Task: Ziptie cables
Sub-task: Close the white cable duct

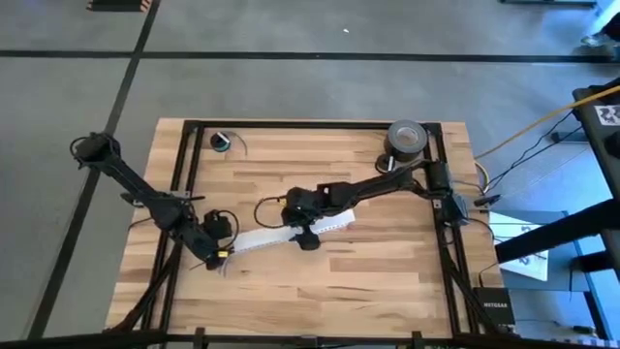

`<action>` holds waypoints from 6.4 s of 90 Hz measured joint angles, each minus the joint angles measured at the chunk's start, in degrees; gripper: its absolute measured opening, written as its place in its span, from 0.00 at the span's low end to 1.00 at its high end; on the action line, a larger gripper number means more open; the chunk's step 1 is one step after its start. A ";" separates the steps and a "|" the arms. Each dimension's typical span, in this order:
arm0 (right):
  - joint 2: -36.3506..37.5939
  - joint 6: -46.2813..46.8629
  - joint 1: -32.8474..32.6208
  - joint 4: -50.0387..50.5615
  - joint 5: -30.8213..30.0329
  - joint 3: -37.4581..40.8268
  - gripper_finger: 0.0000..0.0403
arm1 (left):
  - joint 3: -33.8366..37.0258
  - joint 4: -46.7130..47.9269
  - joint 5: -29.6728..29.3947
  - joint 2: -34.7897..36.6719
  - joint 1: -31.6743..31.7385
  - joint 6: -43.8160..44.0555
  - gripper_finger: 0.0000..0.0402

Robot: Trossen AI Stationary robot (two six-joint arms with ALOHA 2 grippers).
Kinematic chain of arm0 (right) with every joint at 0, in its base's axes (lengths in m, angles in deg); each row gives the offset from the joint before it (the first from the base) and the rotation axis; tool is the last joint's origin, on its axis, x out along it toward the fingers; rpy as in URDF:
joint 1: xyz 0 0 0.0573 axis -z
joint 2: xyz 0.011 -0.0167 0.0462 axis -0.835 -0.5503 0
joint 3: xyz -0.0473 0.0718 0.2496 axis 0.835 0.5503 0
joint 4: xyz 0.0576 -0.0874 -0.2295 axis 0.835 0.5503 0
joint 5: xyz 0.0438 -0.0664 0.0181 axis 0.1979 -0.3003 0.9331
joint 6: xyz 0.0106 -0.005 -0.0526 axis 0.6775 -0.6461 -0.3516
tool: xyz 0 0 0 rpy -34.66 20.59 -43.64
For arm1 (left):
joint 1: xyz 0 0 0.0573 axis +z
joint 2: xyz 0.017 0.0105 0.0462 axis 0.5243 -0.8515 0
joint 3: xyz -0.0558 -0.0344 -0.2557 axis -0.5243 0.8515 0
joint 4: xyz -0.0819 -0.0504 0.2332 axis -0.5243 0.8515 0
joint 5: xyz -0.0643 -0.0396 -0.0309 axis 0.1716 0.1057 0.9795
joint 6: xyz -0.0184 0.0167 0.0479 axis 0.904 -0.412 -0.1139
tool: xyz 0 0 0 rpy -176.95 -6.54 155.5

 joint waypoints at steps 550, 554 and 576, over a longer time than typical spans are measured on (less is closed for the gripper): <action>8.00 3.40 9.77 -24.98 10.52 14.87 0.86 | 3.08 -9.45 -12.04 0.79 -8.46 12.61 0.76; 7.90 3.33 9.10 -24.68 10.48 14.86 0.87 | 3.08 -9.32 -12.02 0.36 -9.00 13.95 0.76; 6.51 1.39 4.62 -24.07 9.15 14.85 0.86 | 0.50 -7.98 -11.52 -7.15 -10.69 19.17 0.76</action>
